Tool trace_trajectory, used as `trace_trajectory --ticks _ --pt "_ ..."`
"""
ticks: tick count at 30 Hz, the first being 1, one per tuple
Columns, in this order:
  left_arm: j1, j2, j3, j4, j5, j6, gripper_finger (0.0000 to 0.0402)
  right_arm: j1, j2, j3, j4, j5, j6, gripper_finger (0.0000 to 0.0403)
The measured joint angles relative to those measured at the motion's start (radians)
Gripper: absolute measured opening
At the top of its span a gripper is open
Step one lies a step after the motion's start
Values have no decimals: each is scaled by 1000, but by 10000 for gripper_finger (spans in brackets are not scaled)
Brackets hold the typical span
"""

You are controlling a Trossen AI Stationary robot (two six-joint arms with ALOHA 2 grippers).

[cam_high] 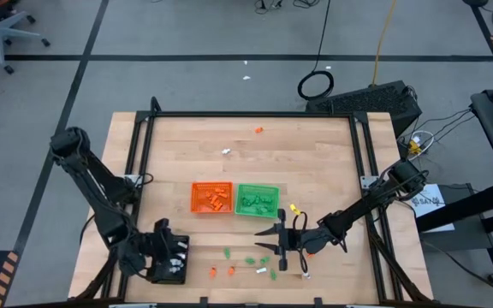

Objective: Sort Halloween decoration
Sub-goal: Put the white skeleton toy into the black bin, then put the orange skeleton toy into the orange bin

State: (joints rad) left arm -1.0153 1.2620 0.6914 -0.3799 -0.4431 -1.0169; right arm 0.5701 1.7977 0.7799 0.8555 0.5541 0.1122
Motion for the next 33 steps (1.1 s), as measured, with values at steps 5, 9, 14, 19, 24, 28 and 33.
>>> trace_trajectory --ticks 5,9,14,19,24,28,33 --pt "0 50 0 -5 104 -48 20 0 0 0 -10 0 -1 102" --pt "0 92 0 -5 156 -81 20 0 0 0 -16 0 -1 102" --pt "0 118 0 -5 177 -157 20 0 0 0 -24 -1 -1 102" --pt "0 127 0 -4 178 -167 33 0 0 0 -51 -6 31 102" --pt "0 138 0 0 177 -183 94 4 0 1 -97 -8 83 102" --pt "0 139 0 5 177 -183 147 13 0 1 -111 -8 105 102" --pt "7 139 6 2 198 -207 180 21 0 1 -112 -9 104 102"
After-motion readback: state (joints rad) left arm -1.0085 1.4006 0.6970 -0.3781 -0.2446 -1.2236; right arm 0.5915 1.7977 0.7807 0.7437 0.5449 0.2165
